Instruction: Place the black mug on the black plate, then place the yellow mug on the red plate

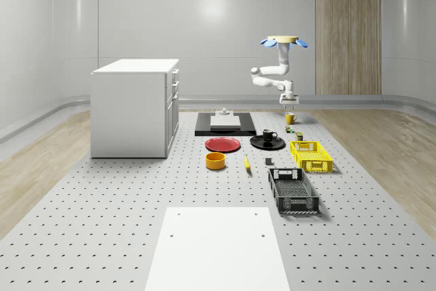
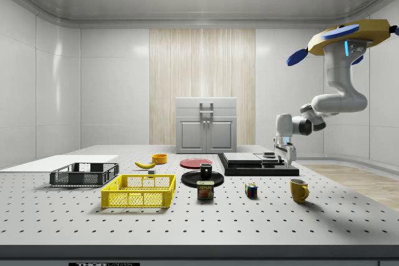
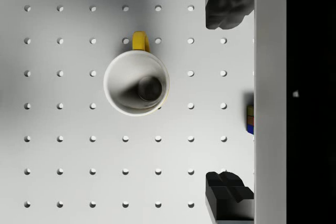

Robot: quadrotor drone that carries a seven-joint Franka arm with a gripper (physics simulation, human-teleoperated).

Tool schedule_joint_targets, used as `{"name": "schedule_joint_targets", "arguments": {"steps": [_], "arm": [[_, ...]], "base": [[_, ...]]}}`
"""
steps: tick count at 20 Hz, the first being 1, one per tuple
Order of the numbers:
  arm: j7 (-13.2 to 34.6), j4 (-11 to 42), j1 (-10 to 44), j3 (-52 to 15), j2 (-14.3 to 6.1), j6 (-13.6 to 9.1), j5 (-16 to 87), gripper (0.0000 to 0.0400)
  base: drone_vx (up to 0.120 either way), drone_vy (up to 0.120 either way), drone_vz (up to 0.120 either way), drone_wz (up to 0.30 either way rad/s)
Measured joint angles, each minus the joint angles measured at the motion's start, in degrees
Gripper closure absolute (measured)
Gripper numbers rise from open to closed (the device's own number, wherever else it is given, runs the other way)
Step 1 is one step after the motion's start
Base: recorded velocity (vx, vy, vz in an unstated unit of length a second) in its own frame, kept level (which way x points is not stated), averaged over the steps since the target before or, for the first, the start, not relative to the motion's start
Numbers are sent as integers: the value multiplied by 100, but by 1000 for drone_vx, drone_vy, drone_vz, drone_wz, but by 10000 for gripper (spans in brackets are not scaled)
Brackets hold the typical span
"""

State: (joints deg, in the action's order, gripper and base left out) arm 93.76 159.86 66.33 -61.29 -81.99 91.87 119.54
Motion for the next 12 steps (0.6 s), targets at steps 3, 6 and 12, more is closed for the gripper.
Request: {"name": "schedule_joint_targets", "arguments": {"steps": [3, 6, 12], "arm": [[-2, 0, -2, 1, 4, -4, 2, 0], [-4, 1, -5, 2, 8, -8, 4, 0], [-7, 2, -9, 3, 16, -15, 8, 0]], "base": [[-120, 0, 0, 0], [-120, 0, 0, 0], [-120, 0, -113, 0]]}}
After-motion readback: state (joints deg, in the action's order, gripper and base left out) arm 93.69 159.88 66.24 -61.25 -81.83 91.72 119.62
